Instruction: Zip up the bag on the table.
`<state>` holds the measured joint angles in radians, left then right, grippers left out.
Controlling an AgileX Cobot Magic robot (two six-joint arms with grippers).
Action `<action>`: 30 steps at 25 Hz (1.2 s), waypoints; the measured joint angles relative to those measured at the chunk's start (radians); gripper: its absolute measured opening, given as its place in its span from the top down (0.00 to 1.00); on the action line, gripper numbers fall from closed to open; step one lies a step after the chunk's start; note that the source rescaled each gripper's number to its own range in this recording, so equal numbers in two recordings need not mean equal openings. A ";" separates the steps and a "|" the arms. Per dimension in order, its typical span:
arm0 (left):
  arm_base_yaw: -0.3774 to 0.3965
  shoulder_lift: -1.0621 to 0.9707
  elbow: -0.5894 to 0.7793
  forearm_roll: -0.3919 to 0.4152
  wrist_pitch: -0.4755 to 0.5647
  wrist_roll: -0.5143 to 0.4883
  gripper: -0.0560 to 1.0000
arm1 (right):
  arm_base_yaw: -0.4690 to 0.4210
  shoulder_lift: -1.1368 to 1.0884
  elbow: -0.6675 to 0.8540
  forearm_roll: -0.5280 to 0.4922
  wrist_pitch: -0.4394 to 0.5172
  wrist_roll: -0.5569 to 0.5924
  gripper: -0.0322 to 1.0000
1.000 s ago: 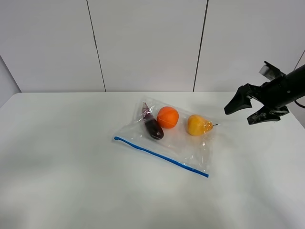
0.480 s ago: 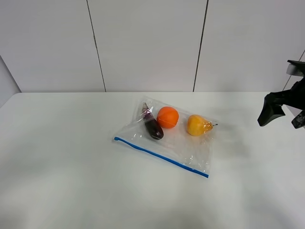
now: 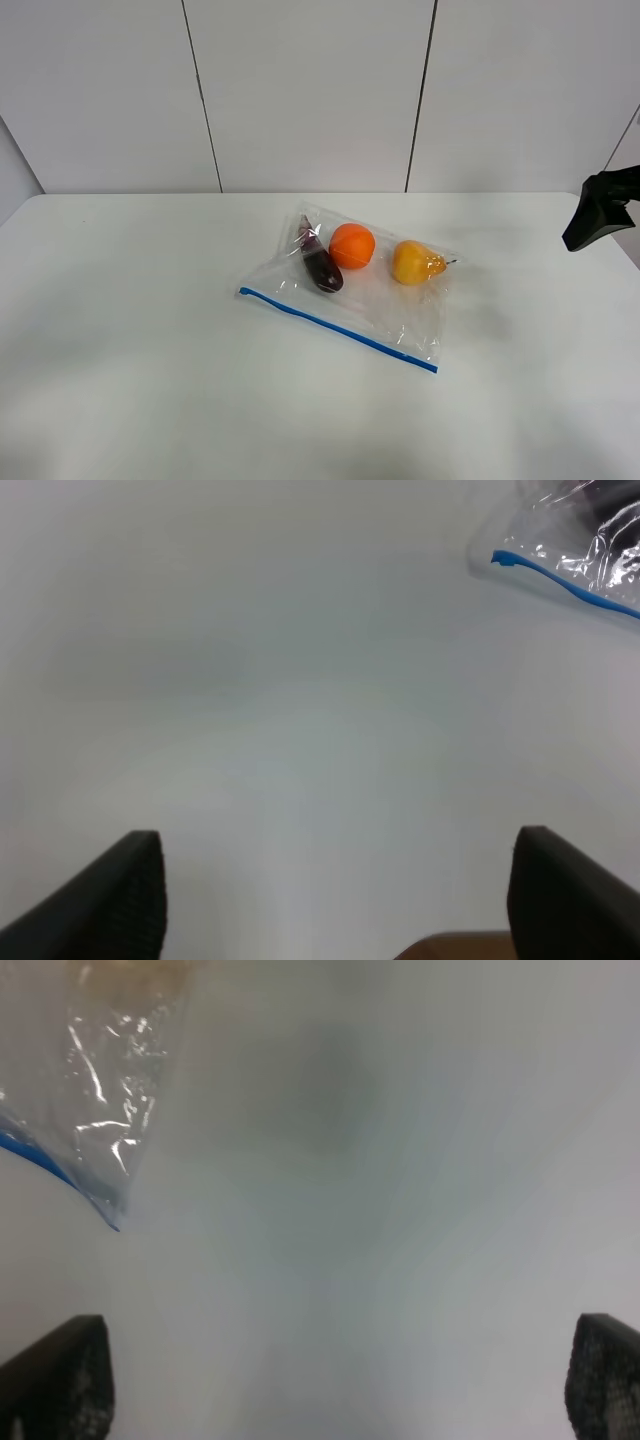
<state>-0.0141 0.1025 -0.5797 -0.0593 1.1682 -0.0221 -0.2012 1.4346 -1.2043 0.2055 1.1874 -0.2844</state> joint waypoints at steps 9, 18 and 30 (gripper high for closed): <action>0.000 0.000 0.000 0.000 0.000 0.000 0.04 | 0.132 -0.026 0.062 -0.020 -0.027 0.011 0.01; 0.000 0.000 0.000 0.000 0.000 0.000 0.04 | 0.148 -0.166 0.193 -0.063 -0.075 0.046 0.01; 0.000 0.000 0.004 0.000 0.001 0.000 0.04 | 0.148 -0.662 0.660 -0.104 -0.146 0.135 0.01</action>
<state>-0.0141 0.1025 -0.5753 -0.0593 1.1691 -0.0221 -0.0535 0.7726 -0.5444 0.1016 1.0412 -0.1496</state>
